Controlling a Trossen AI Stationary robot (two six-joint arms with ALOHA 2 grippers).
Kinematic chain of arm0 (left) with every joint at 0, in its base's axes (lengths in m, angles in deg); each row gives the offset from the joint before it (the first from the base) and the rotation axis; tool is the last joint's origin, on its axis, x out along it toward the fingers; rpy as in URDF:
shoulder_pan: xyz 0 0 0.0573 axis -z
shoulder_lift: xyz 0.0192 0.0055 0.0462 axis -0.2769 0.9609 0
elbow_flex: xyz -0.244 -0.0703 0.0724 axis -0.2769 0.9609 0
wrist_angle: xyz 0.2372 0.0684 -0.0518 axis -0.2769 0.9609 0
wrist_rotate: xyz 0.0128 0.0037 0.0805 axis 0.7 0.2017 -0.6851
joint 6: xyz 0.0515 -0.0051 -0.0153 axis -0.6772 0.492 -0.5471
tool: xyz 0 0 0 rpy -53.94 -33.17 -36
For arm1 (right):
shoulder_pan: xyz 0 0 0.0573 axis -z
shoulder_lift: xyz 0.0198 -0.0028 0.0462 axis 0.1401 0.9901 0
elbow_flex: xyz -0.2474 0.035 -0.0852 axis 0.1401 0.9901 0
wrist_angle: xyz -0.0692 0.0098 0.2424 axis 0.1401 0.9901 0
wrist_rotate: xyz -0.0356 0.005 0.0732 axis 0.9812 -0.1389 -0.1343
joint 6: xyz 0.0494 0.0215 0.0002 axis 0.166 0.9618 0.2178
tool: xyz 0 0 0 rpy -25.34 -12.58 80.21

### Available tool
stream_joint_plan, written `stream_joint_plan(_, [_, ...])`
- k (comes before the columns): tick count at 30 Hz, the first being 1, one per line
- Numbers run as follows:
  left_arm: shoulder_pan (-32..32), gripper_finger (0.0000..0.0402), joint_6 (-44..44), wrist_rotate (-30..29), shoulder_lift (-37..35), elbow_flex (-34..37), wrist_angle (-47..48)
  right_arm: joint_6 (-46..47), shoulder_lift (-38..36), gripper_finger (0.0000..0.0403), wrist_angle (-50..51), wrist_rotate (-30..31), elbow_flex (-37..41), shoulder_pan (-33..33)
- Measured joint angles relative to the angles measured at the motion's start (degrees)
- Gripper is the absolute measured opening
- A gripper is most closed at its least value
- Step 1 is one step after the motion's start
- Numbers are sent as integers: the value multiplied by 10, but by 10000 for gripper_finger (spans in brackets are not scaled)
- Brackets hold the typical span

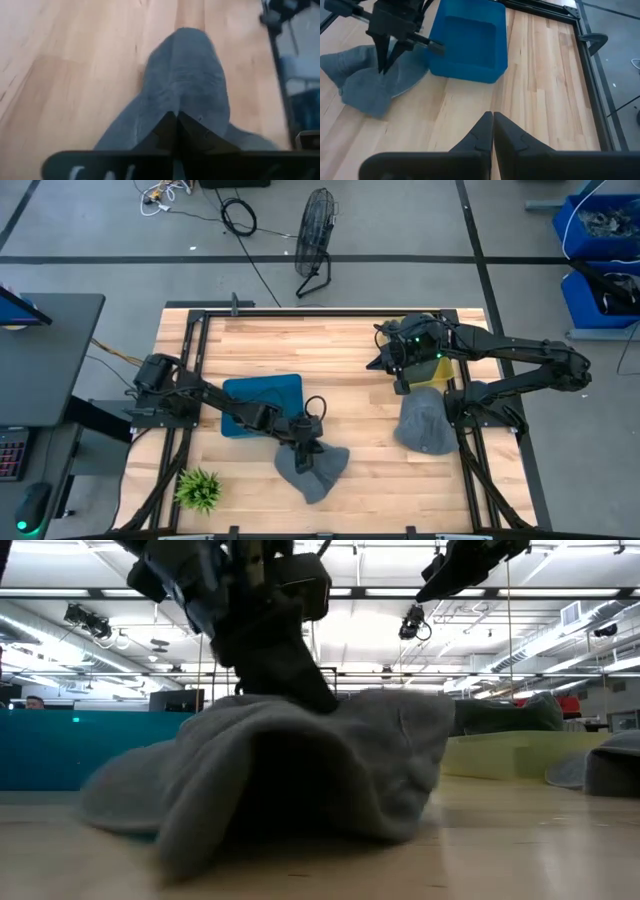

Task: Pick & Place hat
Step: Put the left blue cap into the blue bin

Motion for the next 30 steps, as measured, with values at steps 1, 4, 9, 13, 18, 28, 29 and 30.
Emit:
stream_joint_plan(1, [-2, 12, 12, 0, -6, 0, -2, 0, 0, 16, 0, 0, 0, 0])
stream_joint_plan(4, [-2, 7, 30, -2, -28, 0, -50, 0, 0, 16, 1, 0, 0, 0])
stream_joint_plan(9, [3, 5, 25, -5, -98, 0, -68, 0, 0, 16, 2, 0, 0, 0])
stream_joint_plan(13, [3, 5, -4, -44, -172, 0, -25, 0, 0, 16, 2, 0, 0, 0])
stream_joint_plan(18, [6, 4, -11, -144, -262, -1, 97, 0, 0, 16, 4, 0, 0, 0])
stream_joint_plan(28, [6, 3, 151, -330, -328, 0, 476, 0, 0, 16, 4, 0, 0, 0])
stream_joint_plan(29, [6, 3, 167, -330, -325, 2, 494, 0, 0, 16, 4, 0, 0, 0])
stream_joint_plan(30, [6, 3, 180, -332, -322, 6, 496, 0, 0, 16, 4, 0, 0, 0])
